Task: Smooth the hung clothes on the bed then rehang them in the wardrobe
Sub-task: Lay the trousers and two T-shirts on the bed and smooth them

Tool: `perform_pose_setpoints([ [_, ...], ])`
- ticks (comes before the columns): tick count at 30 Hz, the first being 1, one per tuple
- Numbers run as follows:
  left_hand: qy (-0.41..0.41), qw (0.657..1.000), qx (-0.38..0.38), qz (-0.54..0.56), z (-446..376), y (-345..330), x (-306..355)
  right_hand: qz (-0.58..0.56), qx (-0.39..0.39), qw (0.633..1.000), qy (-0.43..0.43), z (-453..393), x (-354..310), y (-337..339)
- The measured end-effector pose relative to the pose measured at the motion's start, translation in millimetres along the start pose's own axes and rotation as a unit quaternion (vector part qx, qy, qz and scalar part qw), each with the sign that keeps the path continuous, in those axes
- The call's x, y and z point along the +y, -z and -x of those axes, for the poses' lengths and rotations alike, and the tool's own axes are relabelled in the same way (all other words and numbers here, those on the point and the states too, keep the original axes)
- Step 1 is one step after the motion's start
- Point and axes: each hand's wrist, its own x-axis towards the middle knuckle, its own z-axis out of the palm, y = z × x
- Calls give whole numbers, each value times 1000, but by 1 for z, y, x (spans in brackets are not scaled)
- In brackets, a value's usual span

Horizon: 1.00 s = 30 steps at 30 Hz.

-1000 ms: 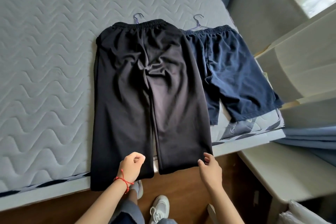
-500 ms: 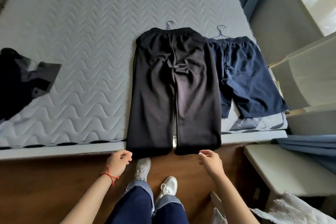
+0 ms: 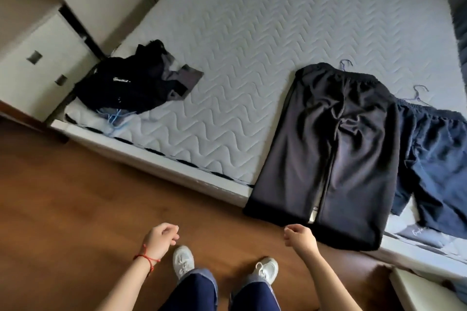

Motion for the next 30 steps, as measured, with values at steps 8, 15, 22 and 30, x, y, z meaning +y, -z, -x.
perform_pose_setpoints([
  [8,81,992,41,82,-15,127,-96,40,-37,998,34,36,-76,-121],
  [15,125,980,68,140,-40,210,-135,112,-42,990,77,51,-138,-202],
  [22,139,970,56,191,-100,241,-100,153,-61,984,60,8,-193,-237],
  [30,145,969,60,189,-192,302,-42,120,-87,988,33,-47,-321,-278],
])
